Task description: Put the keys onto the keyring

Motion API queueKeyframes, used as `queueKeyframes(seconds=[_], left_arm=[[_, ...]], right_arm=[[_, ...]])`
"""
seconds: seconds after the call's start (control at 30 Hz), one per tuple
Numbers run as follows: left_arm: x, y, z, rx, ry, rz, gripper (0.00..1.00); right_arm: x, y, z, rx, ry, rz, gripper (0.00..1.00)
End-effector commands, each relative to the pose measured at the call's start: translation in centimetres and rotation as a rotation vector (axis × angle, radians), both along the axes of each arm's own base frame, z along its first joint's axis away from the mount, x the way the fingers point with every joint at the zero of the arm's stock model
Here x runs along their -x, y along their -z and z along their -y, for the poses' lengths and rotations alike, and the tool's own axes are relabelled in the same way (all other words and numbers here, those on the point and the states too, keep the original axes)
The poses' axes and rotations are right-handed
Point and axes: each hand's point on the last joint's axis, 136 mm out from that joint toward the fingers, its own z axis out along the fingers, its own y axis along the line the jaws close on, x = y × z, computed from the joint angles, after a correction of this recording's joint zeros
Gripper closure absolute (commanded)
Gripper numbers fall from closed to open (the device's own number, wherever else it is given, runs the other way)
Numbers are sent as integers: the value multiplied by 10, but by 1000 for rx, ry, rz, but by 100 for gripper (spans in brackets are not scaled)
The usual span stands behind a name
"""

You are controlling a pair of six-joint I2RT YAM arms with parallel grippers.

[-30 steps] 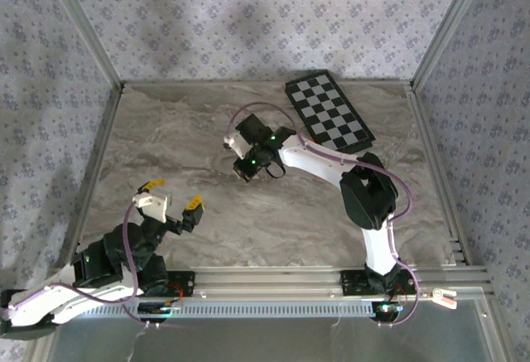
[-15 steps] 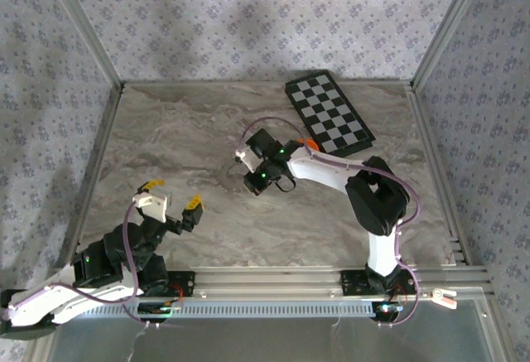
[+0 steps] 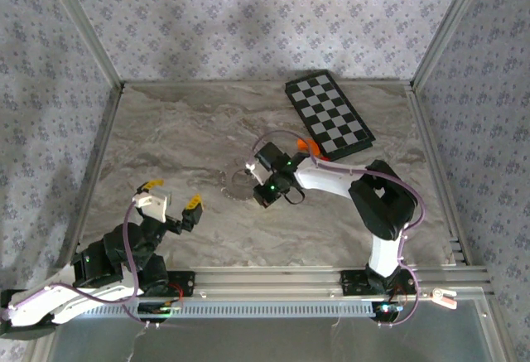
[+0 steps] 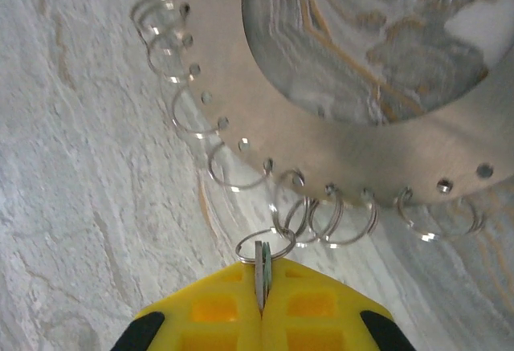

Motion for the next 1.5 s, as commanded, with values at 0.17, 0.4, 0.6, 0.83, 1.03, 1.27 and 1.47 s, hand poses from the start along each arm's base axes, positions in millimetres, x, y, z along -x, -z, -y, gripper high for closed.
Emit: queueKeyframes(seconds=[0.17, 0.4, 0.6, 0.83, 1.03, 1.27, 1.47], left_arm=[[1, -8, -3, 11, -5, 16, 0], [1, -7, -3, 11, -4, 14, 0], [1, -6, -3, 8, -4, 15, 0], [1, -5, -2, 9, -3, 11, 1], [1, -5, -2, 11, -3, 11, 0], [0, -4, -2, 12, -4, 13, 0], [0, -3, -2, 8, -5, 11, 0]], right_arm=[[12, -1, 6, -22, 21, -29, 100], [17, 7, 11, -14, 32, -45, 100], [23, 12, 15, -6, 32, -61, 100], [27, 17, 16, -14, 33, -71, 98], [28, 20, 18, 2, 32, -70, 96], [27, 24, 21, 26, 35, -66, 93], [27, 19, 18, 8, 27, -54, 89]])
